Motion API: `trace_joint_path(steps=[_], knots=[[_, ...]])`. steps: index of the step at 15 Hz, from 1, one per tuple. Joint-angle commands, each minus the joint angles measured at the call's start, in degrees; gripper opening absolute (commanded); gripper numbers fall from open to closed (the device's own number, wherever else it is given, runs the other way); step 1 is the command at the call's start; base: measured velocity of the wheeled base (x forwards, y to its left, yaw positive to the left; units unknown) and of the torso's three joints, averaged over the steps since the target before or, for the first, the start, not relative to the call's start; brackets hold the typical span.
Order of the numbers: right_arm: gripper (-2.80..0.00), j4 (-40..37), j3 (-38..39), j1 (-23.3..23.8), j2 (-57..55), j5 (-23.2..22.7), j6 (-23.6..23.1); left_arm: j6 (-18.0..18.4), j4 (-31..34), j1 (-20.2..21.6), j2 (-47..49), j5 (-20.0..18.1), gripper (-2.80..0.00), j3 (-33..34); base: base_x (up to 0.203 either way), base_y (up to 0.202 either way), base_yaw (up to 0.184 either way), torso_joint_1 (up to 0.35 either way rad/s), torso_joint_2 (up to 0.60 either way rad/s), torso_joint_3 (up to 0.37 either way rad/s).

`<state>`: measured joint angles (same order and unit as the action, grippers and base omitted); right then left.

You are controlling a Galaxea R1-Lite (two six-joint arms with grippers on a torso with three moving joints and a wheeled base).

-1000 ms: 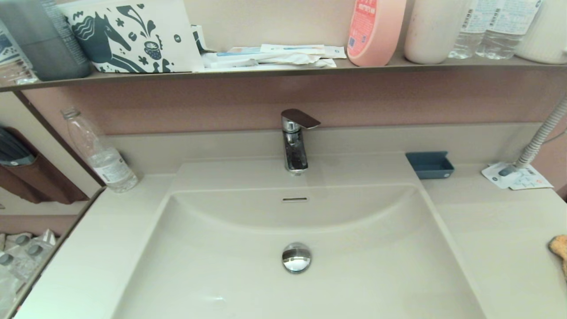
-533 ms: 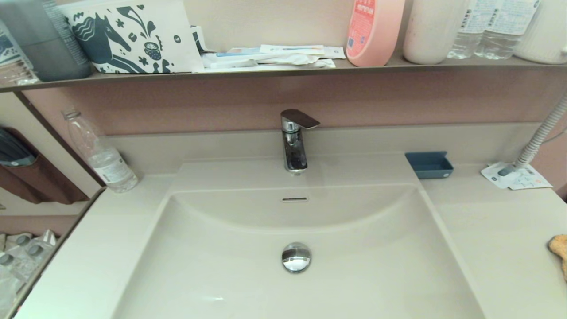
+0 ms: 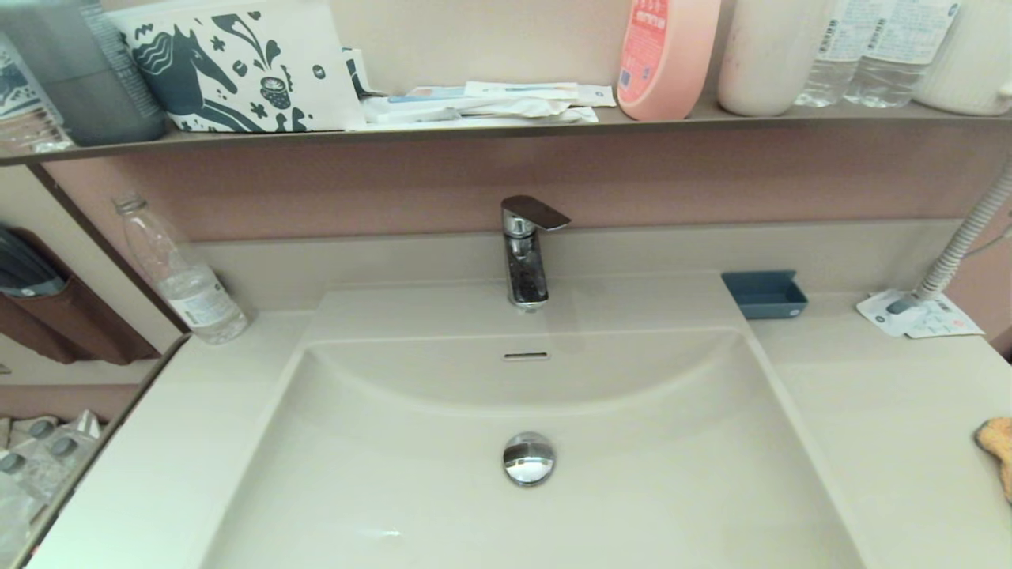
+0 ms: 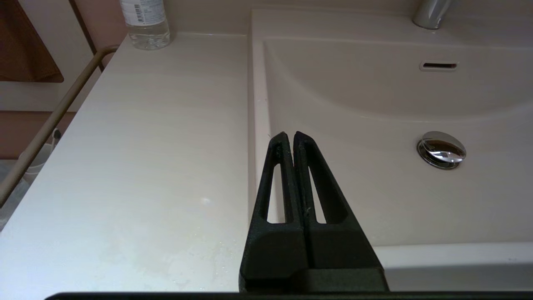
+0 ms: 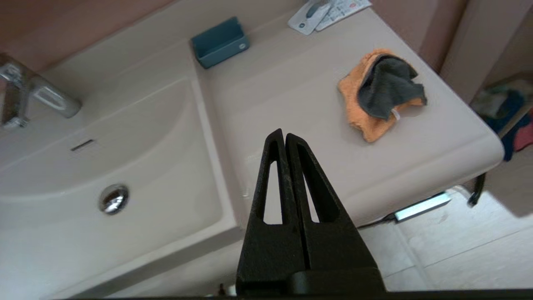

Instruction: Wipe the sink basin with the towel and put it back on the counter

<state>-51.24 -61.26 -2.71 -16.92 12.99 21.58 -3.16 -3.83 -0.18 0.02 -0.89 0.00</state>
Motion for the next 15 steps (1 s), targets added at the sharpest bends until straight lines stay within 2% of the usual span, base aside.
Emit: trace_joint_path(steps=[1, 3, 5, 7, 9, 12, 13, 15], knots=[[-2.80, 1.7, 5.1, 1.3, 5.8, -0.3, -2.3, -0.1, 0.0, 0.0, 0.1, 0.0, -2.80, 0.0, 0.000, 0.000, 0.000, 0.000, 0.00, 0.000], [-2.80, 10.3, 15.7, 2.1, 10.2, -0.7, -6.8, 0.0, 0.0, 0.0, 0.1, -0.1, -2.80, 0.0, 0.000, 0.000, 0.000, 0.000, 0.00, 0.000], [-2.80, 22.2, 27.9, 2.4, 14.0, -0.9, -10.6, 0.0, 0.0, 0.0, 0.1, 0.0, -2.80, 0.0, 0.000, 0.000, 0.000, 0.000, 0.00, 0.000], [-2.80, 34.6, 39.3, 2.6, 15.8, -1.2, -13.2, -0.1, 0.0, 0.0, 0.1, 0.0, -2.80, 0.0, 0.000, 0.000, 0.000, 0.000, 0.00, 0.000], [-2.80, 42.5, 48.6, 2.7, 16.5, -3.5, -14.7, -0.1, 0.0, 0.0, 0.0, 0.0, -2.80, 0.0, 0.000, 0.000, 0.000, 0.000, 0.00, 0.000], [-2.80, 50.2, 57.8, 2.7, 16.9, -6.9, -17.9, -0.1, 0.0, 0.0, 0.1, -0.1, -2.80, 0.0, 0.000, 0.000, 0.000, 0.000, 0.00, 0.000], [-2.80, 52.6, 59.5, 2.7, 16.9, -8.1, -19.5, -0.1, 0.0, 0.0, 0.0, 0.0, -2.80, 0.0, 0.000, 0.000, 0.000, 0.000, 0.00, 0.000], [-2.80, 52.9, 60.0, 2.7, 16.9, -10.2, -20.0, -0.1, 0.0, 0.0, 0.0, 0.0, -2.80, 0.0, 0.000, 0.000, 0.000, 0.000, 0.00, 0.000]])
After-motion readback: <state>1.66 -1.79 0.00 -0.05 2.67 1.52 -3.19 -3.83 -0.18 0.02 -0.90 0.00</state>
